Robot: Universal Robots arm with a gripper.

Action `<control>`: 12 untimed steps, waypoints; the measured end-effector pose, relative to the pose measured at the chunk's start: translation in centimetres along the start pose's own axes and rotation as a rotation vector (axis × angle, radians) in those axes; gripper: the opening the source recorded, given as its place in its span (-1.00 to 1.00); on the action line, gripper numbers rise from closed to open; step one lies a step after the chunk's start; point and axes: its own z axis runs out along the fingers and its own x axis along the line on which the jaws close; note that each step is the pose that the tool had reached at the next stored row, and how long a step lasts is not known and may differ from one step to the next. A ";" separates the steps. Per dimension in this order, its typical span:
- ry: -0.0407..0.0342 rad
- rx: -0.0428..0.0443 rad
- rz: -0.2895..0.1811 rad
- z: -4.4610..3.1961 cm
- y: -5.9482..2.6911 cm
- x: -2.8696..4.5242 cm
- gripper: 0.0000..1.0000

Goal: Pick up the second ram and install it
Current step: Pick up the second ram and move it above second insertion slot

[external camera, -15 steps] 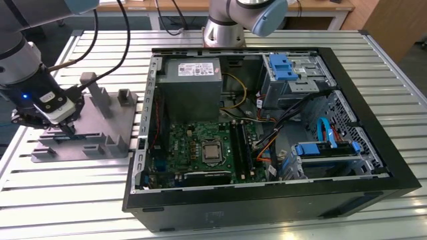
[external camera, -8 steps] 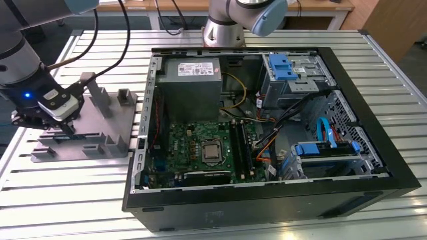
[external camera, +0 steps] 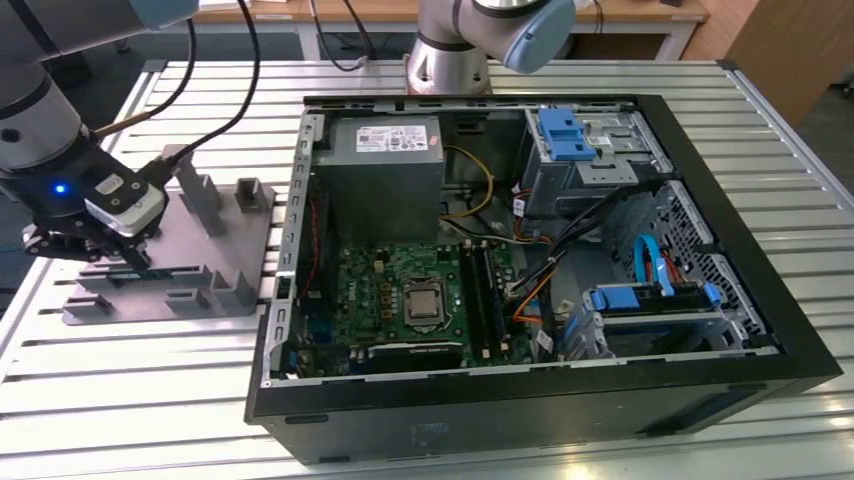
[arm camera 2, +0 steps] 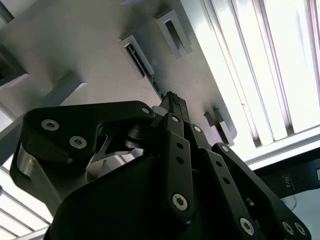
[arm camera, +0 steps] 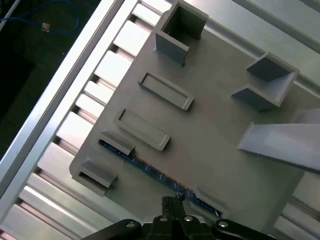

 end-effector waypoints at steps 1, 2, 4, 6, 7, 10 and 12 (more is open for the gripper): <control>0.0001 0.0000 -0.009 0.00 0.00 0.00 -0.80; 0.0002 0.0000 -0.020 0.00 0.00 0.00 -0.80; 0.0004 0.0000 -0.038 0.00 0.00 0.00 -0.80; 0.0006 0.0000 -0.056 0.00 0.00 0.00 -0.80; 0.0007 0.0000 -0.066 0.00 0.00 0.00 -0.80; 0.0011 0.0001 -0.093 0.00 0.00 0.00 -0.80; 0.0013 0.0001 -0.111 0.00 0.00 0.00 -0.80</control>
